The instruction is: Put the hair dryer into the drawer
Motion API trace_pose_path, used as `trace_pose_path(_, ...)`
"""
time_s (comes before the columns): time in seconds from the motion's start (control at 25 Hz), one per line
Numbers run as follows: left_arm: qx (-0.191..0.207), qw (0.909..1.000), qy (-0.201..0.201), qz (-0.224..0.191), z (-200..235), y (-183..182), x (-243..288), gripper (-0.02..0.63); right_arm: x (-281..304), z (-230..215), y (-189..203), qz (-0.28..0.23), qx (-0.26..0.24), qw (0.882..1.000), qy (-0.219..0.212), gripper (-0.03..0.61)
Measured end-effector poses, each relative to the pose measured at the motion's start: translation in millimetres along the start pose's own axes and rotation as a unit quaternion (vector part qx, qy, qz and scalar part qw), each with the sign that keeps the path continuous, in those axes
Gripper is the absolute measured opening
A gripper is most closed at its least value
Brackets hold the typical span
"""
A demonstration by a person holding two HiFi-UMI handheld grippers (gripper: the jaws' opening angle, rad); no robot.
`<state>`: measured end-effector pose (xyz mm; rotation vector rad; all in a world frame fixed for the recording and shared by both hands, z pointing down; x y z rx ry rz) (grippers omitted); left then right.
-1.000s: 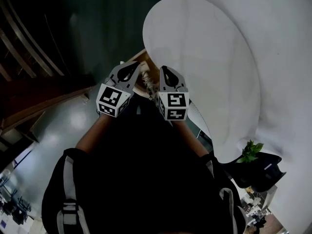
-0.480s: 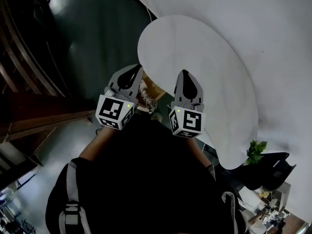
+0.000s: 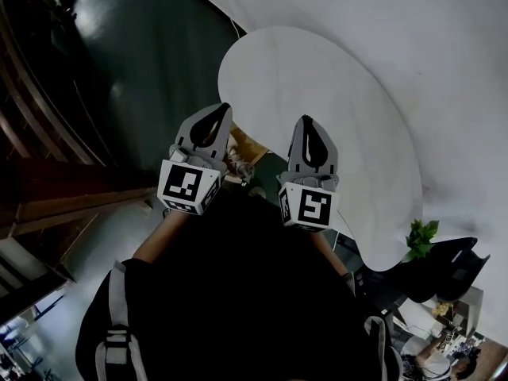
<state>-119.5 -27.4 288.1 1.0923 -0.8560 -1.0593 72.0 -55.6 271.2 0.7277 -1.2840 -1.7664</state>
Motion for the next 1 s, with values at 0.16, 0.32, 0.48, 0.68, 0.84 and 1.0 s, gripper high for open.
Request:
trace_pose_path(0.16,0.003,0.9999,0.010,-0.003,-7.0,-1.0,4.9,0.008,0.3,-2.5,5.2,0.009,0.012,1.000,-0.003,0.023)
trace_pose_path(0.32,0.004,0.9999,0.014,-0.004,-11.1,-0.9,7.0,0.008,1.9,-7.2,9.4,0.005,0.024,1.000,-0.011,0.023)
trace_pose_path(0.48,0.003,0.9998,0.017,-0.004,-10.5,-2.4,9.2,0.008,5.7,-9.6,10.1,0.005,0.032,0.999,-0.010,0.023)
trace_pose_path(0.68,-0.001,0.9997,0.024,-0.003,-9.1,-0.5,13.7,0.008,6.2,-8.3,13.4,0.012,0.032,0.999,-0.012,0.023)
trace_pose_path(0.84,-0.002,0.9994,0.035,0.001,-3.8,1.0,15.7,0.008,8.0,-2.5,15.0,0.018,0.032,0.999,-0.006,0.023)
trace_pose_path(1.0,-0.002,0.9989,0.046,0.006,1.4,3.6,16.5,0.008,11.1,2.4,16.2,0.022,0.032,0.999,0.000,0.023)
Point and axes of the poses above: the fingertips, and each gripper's own axes: x forward along the fingers, z to its left, y out of its underside, the point moved 7 cm from there along -x, backward along the fingers, and after that the axes turned 12 degrees about -x, right-handed, at the moved point
